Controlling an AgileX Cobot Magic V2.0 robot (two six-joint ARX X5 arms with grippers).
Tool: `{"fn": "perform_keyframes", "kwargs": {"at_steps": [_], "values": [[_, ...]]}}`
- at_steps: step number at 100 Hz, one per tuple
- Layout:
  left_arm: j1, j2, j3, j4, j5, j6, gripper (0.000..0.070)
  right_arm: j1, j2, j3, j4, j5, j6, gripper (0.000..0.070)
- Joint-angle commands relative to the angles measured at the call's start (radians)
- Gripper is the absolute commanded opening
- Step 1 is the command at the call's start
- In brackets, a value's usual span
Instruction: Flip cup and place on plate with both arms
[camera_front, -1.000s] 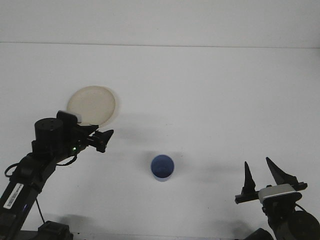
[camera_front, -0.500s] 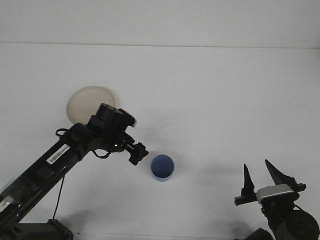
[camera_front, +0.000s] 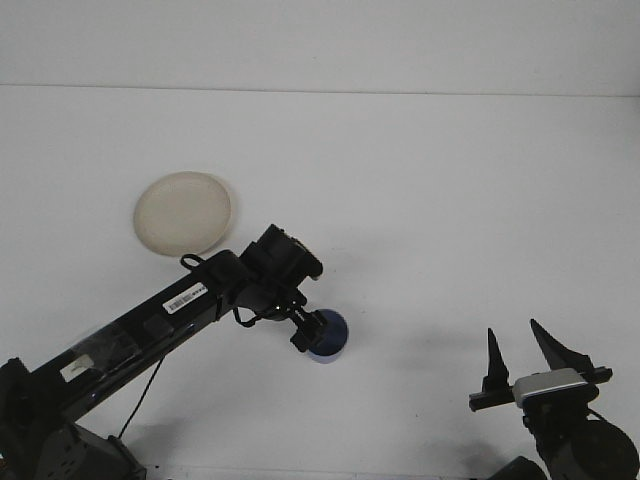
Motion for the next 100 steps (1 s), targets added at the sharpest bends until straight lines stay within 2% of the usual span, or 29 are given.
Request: {"fn": "perform_keyframes", "kwargs": {"at_steps": [1,30,43,48,64,89,100], "values": [[-0.018,0.034,0.026,0.016,-0.013,0.017,0.0503,0.005,0.0,0.004,0.01,0.0,0.0,0.0406],[-0.053,0.126,0.026,0.038,-0.015,0.016,0.0501,0.005,0.0,0.004,0.009,0.0,0.001,0.0406],[-0.064,0.136,0.026,0.046,-0.054,0.016,0.0478,0.005,0.0,0.004,0.009,0.0,0.001,0.0406],[-0.064,0.136,0.026,0.051,-0.061,0.015,0.0391,0.005,0.0,0.004,0.009,0.0,0.001,0.0406],[-0.064,0.136,0.026,0.054,-0.061,0.016,0.0,0.005,0.0,0.004,0.009,0.0,0.001,0.0406],[-0.061,0.134,0.067,0.05,-0.061,0.003,0.0013,0.005,0.0,0.004,0.009,0.0,0.001,0.0406],[-0.043,0.134,0.14,-0.006,-0.061,0.001,0.0013,0.005,0.0,0.004,0.009,0.0,0.001,0.0406]]}}
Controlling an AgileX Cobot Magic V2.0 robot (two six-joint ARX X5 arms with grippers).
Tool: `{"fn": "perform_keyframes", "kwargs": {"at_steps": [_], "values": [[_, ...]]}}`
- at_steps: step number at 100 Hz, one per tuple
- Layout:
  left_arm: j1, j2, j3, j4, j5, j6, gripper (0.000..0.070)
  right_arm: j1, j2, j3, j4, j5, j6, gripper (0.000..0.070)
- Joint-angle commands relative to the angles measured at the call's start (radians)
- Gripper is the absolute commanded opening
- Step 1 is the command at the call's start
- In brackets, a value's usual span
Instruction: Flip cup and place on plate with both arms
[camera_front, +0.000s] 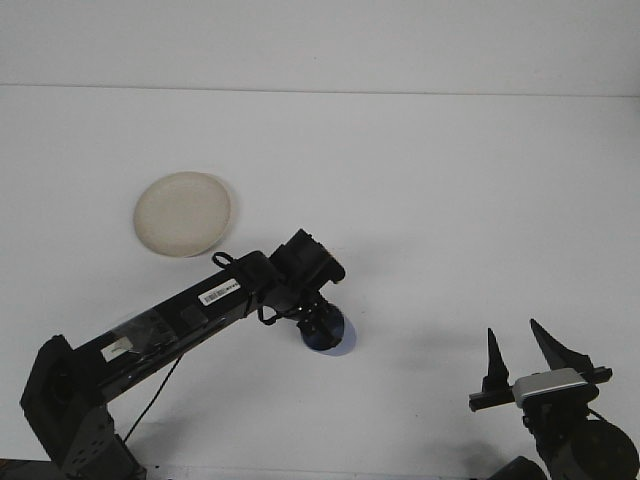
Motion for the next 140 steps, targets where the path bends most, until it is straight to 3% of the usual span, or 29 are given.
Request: {"fn": "perform_keyframes", "kwargs": {"at_steps": [1,20,46,89,109,140], "values": [[0.008,0.016,0.065,-0.03,-0.003,0.002,0.0013,0.005,0.0,0.004,0.009,0.0,0.001,0.0406],[0.095,0.016,0.232,-0.124,-0.003,0.013,0.0013,0.005,0.0,0.004,0.009,0.0,0.001,0.0406],[0.344,0.016,0.434,-0.207,-0.04,0.018,0.0013,0.005,0.0,0.004,0.009,0.0,0.001,0.0406],[0.769,0.027,0.462,-0.272,-0.04,0.017,0.0013,0.005,0.0,0.004,0.009,0.0,0.003,0.0406],[0.851,0.08,0.462,-0.294,-0.04,0.018,0.0013,0.005,0.0,0.004,0.009,0.0,0.003,0.0406],[0.862,0.216,0.462,-0.266,-0.041,0.017,0.0013,0.005,0.0,0.004,0.009,0.0,0.003,0.0406]]}}
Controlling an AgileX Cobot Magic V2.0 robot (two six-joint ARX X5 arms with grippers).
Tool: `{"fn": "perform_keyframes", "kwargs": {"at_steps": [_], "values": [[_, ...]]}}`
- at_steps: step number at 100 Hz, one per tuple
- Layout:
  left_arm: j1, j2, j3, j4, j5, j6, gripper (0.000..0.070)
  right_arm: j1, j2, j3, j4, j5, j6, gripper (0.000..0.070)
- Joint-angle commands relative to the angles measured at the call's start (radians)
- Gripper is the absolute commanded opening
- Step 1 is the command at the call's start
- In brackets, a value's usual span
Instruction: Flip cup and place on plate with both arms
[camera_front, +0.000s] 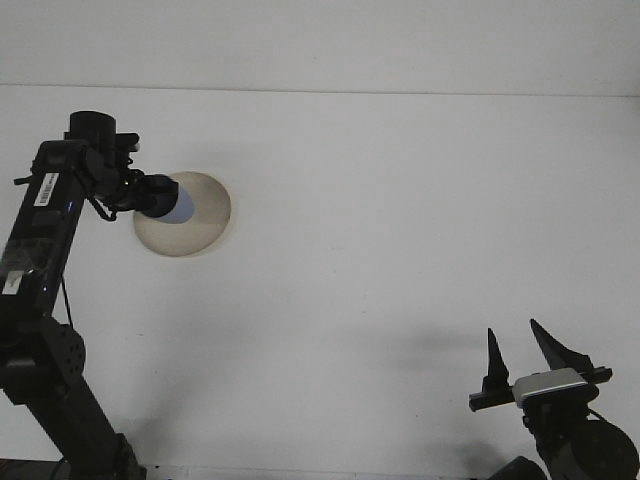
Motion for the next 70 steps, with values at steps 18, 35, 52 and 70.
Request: {"fn": "perform_keyframes", "kwargs": {"at_steps": [18,35,52,70], "values": [[0.003,0.103,0.023,0.039,-0.005,0.013,0.0013,0.005,0.0,0.004,0.008,0.0,0.003,0.0406],[0.003,0.14,0.023,0.057,-0.013,0.013,0.0013,0.005,0.0,0.004,0.008,0.001,0.004,0.0406],[0.003,0.142,0.023,0.079,-0.014,0.014,0.0029,0.005,0.0,0.004,0.007,0.001,0.004,0.0406],[0.003,0.142,0.023,0.093,-0.012,0.013,0.0345,0.005,0.0,0.004,0.007,0.001,0.004,0.0406]]}}
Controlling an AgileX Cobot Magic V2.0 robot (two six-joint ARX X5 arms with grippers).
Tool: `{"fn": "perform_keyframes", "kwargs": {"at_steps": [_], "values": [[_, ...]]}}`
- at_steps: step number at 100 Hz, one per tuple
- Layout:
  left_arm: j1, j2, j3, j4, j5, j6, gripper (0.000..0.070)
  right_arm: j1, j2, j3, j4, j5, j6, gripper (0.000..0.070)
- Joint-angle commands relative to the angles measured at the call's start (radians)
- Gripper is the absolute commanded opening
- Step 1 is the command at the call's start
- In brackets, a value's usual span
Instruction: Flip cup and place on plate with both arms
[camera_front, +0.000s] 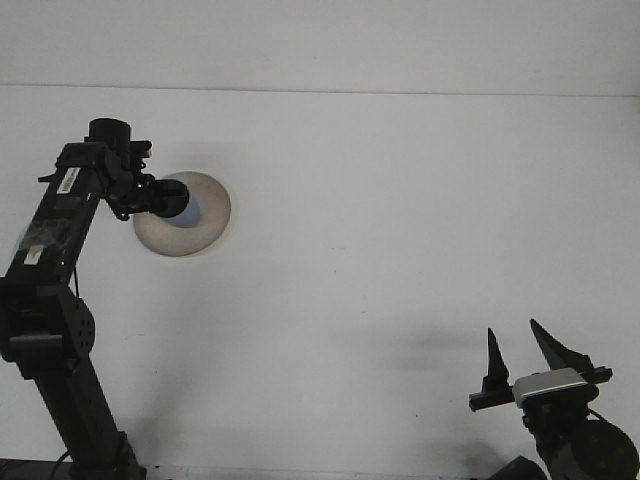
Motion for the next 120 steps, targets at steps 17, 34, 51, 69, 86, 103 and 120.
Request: {"fn": "perform_keyframes", "kwargs": {"at_steps": [17,34,51,69,86,103,120], "values": [[0.003,0.016,0.066,0.02,-0.003,0.013,0.035,0.005,0.0,0.004,0.008,0.001,0.005,0.0406],[0.003,0.002,0.214,-0.067,-0.003,0.013,0.0387,0.005,0.0,0.004,0.008,0.001,0.007,0.0406],[0.003,-0.033,0.398,-0.175,-0.003,0.013,0.0387,0.005,0.0,0.004,0.009,0.001,0.007,0.0406],[0.003,-0.174,0.438,-0.2,0.01,-0.007,0.0384,0.005,0.001,0.004,0.014,0.002,0.008,0.0406],[0.005,-0.336,0.435,-0.245,0.039,-0.002,0.0379,0.005,0.002,-0.002,0.026,0.002,0.026,0.0406],[0.041,-0.518,0.328,-0.216,0.083,0.019,0.0257,0.005,0.002,-0.019,0.08,0.002,0.03,0.0406],[0.051,-0.78,-0.005,0.004,0.084,0.02,0.0181,0.005,0.003,-0.049,0.164,0.002,0.03,0.0406]]}}
